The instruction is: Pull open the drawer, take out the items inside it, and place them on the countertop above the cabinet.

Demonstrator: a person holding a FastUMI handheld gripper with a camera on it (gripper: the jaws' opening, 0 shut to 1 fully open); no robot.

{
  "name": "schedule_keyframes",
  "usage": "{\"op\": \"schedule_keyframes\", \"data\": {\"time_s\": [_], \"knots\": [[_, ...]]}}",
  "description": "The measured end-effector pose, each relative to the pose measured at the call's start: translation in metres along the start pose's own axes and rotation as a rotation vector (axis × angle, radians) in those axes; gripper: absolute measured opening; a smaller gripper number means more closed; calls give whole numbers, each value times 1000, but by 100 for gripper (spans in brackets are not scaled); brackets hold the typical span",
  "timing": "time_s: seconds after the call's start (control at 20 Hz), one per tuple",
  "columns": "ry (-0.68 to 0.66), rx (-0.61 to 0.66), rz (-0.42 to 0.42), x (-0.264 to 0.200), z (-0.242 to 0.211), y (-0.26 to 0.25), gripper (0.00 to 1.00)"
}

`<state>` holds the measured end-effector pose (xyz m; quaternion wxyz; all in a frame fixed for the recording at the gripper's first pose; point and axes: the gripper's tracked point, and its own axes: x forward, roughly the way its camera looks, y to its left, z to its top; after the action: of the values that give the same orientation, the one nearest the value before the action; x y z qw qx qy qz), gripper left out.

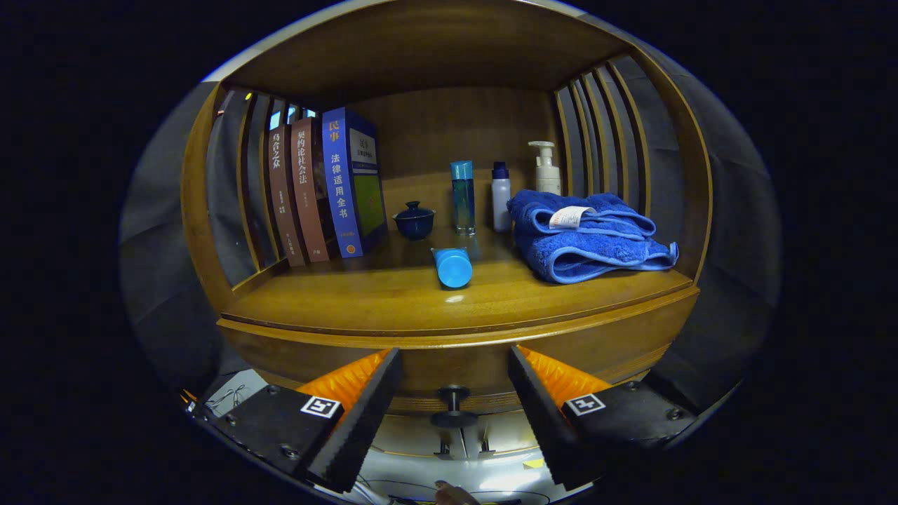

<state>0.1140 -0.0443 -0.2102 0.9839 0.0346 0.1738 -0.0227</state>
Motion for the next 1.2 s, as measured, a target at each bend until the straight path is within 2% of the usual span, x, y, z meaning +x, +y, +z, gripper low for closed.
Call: {"op": "schedule_keyframes", "data": {"time_s": [0.2, 0.45, 0.7, 0.95, 1.2], "knots": [[-82, -24, 4, -19, 44, 1, 100], [-225, -70, 31, -79, 107, 17, 100], [-320, -55, 55, -134, 161, 26, 100], [-360, -81, 44, -175, 190, 36, 100], [-402, -49, 33, -203, 206, 35, 100]]}}
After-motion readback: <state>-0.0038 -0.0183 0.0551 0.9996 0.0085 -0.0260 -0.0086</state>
